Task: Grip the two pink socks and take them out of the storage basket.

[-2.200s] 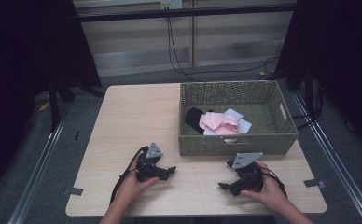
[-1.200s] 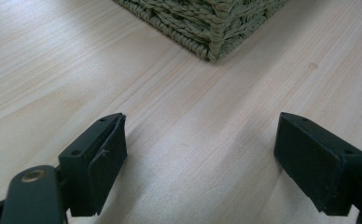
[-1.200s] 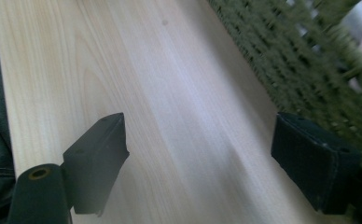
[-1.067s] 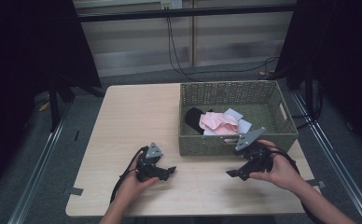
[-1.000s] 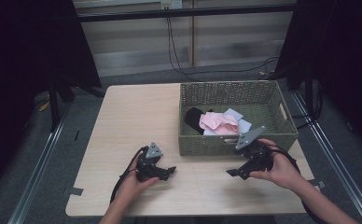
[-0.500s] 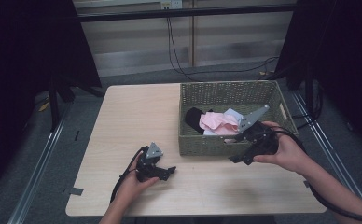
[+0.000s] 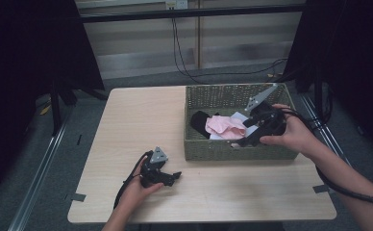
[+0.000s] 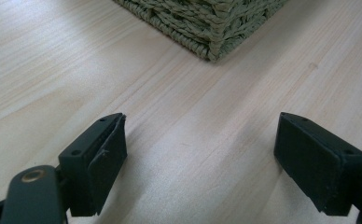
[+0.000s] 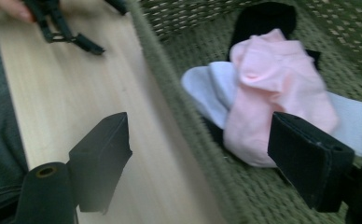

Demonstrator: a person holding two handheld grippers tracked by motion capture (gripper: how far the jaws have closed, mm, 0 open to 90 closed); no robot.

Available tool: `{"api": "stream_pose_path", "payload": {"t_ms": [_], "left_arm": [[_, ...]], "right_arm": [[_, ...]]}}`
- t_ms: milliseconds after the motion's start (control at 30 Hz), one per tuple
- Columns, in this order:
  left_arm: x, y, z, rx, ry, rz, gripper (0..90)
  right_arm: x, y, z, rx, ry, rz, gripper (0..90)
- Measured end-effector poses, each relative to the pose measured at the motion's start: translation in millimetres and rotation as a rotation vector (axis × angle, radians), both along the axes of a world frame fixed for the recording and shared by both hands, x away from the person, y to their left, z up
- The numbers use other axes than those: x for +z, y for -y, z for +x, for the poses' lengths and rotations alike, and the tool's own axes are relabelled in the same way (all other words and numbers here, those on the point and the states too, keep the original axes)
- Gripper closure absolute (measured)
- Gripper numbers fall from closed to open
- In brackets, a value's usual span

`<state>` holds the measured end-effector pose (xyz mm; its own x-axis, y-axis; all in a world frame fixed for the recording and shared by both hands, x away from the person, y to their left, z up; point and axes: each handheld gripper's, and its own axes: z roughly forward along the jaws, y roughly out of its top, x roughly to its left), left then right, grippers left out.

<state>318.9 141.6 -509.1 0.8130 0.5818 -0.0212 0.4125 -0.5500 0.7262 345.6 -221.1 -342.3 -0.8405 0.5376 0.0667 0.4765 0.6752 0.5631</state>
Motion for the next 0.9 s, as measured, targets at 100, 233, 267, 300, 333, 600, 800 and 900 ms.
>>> {"api": "stream_pose_path", "payload": {"t_ms": [100,233,267,300,333,600,800,900], "left_arm": [[0.0,0.0,0.0,0.000,0.000,0.000,16.6],[-0.4,0.6,-0.3,0.008,-0.001,-0.010,16.6],[-0.4,0.6,-0.3,0.007,-0.001,-0.010,16.6],[-0.4,0.6,-0.2,0.007,0.001,-0.010,16.6],[-0.4,0.6,-0.2,0.007,0.001,-0.010,16.6],[-0.4,0.6,-0.2,0.007,0.001,-0.010,16.6],[-0.4,0.6,-0.3,0.007,-0.001,-0.010,16.6],[-0.4,0.5,-0.3,0.008,-0.001,-0.010,16.6]], "right_arm": [[2.0,7.1,13.4,-0.034,0.004,-0.011,20.8],[-0.8,18.4,31.3,-0.106,-0.006,-0.006,20.8],[-4.3,22.0,38.8,-0.126,-0.011,-0.007,20.8],[-4.3,22.0,38.8,-0.126,-0.011,-0.007,20.8],[-5.9,23.0,41.9,-0.133,-0.011,-0.011,20.8],[-34.4,22.1,69.5,-0.189,-0.025,-0.041,22.6],[-59.1,15.1,85.2,-0.195,-0.039,-0.071,29.8],[-66.1,13.3,91.3,-0.200,-0.044,-0.071,33.0]]}}
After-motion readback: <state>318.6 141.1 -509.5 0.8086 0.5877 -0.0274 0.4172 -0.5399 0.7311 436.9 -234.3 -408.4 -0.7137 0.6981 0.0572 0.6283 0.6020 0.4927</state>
